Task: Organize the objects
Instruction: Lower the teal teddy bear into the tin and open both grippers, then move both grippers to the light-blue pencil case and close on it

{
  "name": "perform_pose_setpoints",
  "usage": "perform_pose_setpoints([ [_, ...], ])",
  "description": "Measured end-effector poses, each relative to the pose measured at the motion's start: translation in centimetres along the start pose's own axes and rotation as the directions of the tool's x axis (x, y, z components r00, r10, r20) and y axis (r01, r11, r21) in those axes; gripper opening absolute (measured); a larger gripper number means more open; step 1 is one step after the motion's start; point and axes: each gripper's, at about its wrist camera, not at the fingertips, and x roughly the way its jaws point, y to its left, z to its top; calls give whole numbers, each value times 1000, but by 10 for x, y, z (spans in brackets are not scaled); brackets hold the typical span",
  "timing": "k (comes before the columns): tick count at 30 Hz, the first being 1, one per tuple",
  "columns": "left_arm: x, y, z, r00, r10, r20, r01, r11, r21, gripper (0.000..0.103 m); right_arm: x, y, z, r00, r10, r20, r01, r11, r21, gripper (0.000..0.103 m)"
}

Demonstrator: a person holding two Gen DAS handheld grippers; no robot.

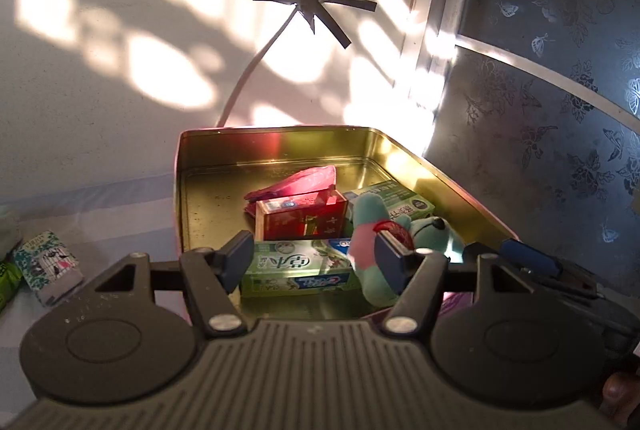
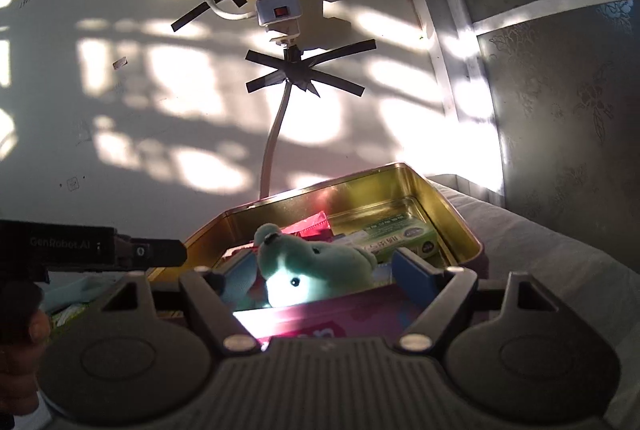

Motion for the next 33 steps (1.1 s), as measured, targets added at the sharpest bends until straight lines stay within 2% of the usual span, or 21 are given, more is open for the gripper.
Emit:
perform_pose_setpoints([
  [3,-18,5,-9,997,80,16,-80,997,21,69,-16,5,-1,1000,17,23,-18,999,39,77],
  [6,-35,18,-22,992,127,15,-128,992,11,69,-28,19,-5,999,41,29,-42,999,35,75],
  [11,-55,42,-48,974,226,-10,-226,974,6,69,-38,54,-21,995,99,-17,-99,995,-10,74],
  [13,-59,52,-58,966,256,-28,-256,967,11,69,-36,68,-31,990,123,-61,-125,992,-25,73],
  [20,-68,84,-83,939,336,-78,-337,942,-3,69,-20,115,-62,959,190,-209,-208,976,-66,71],
  [33,-83,143,-100,890,444,-100,-451,891,-58,69,8,181,-84,910,238,-339,-311,933,-179,70],
])
